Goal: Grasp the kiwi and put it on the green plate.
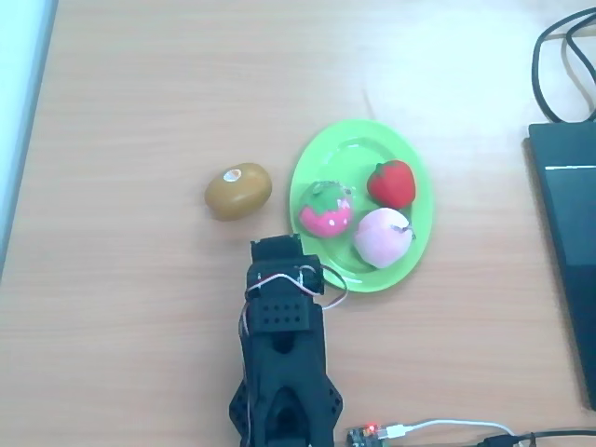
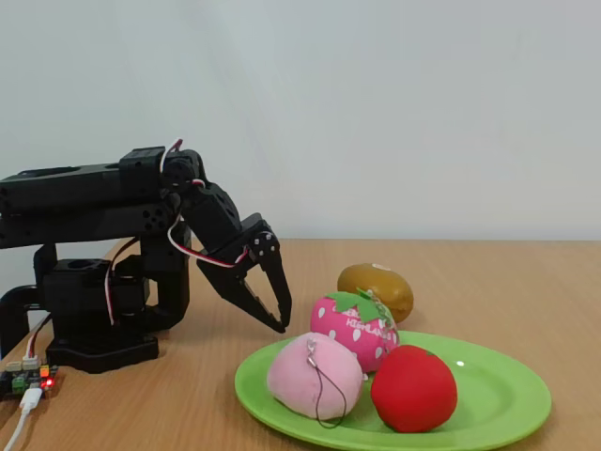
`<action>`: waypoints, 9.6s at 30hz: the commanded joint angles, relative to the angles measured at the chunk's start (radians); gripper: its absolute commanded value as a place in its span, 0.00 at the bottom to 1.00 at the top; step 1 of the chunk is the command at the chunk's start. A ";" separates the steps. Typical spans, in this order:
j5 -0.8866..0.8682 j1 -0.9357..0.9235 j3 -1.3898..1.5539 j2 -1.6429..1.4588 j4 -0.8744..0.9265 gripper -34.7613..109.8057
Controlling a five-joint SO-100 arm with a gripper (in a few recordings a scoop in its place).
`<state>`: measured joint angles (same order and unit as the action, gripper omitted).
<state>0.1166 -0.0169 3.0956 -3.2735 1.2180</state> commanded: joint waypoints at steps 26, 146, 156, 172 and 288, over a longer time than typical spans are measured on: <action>0.025 -0.009 0.008 -0.021 0.018 0.18; -0.011 0.132 -0.839 1.223 -0.276 0.58; 0.021 0.147 -0.890 1.324 -0.307 0.58; 0.052 0.172 -0.788 1.368 -0.364 0.58; 0.061 -0.313 -1.244 1.724 -0.396 0.49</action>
<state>0.1718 -0.3145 1.8592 -1.5340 0.8161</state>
